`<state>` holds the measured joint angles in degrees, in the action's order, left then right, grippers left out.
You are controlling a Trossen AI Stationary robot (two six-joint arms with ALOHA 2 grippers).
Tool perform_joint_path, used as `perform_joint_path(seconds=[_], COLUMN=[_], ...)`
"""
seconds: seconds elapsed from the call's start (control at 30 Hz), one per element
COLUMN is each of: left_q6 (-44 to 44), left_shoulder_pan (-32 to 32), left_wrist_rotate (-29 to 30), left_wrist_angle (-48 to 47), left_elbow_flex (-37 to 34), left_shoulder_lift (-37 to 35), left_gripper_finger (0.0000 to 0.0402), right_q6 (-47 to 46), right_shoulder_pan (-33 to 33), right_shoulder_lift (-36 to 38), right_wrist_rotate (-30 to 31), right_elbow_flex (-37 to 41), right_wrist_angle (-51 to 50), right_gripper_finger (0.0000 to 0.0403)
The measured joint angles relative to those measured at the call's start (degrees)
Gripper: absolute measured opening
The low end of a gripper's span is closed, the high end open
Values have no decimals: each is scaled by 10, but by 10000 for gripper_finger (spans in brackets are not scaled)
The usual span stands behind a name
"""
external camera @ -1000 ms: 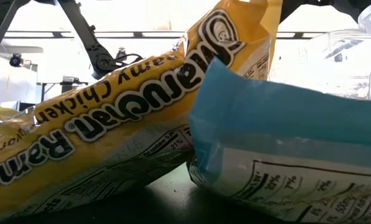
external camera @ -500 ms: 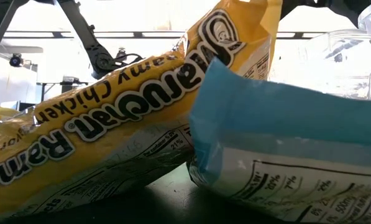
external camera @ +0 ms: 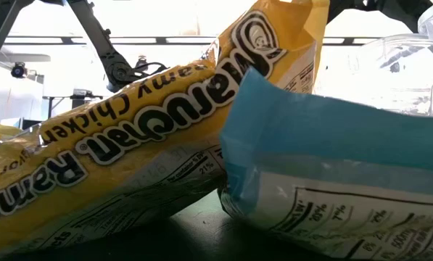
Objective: Sort Maruchan noodles
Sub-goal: Put the top blue noodle pack into the middle transparent bin
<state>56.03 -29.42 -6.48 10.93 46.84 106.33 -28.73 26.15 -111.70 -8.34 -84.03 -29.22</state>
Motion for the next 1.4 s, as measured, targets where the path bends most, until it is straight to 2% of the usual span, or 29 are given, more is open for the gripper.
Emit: perform_joint_path(seconds=[0.4,0.87,1.27,1.4], left_q6=[-11,-11,5,1], left_shoulder_pan=[-4,-4,-4,-1], left_wrist_rotate=[-27,-80,-85,-87], left_wrist_angle=[13,24,78,84], left_elbow_flex=[-4,-4,-2,21], left_shoulder_lift=[-39,-82,-148,-157], left_gripper_finger=[204,204,204,204], right_q6=[25,70,87,75], right_shoulder_pan=[0,4,4,4], right_shoulder_lift=[16,66,177,218], right_wrist_rotate=[-1,11,12,12], right_elbow_flex=[0,1,1,1], right_wrist_angle=[-15,-42,-55,-66], right_gripper_finger=[11,9,8,8])
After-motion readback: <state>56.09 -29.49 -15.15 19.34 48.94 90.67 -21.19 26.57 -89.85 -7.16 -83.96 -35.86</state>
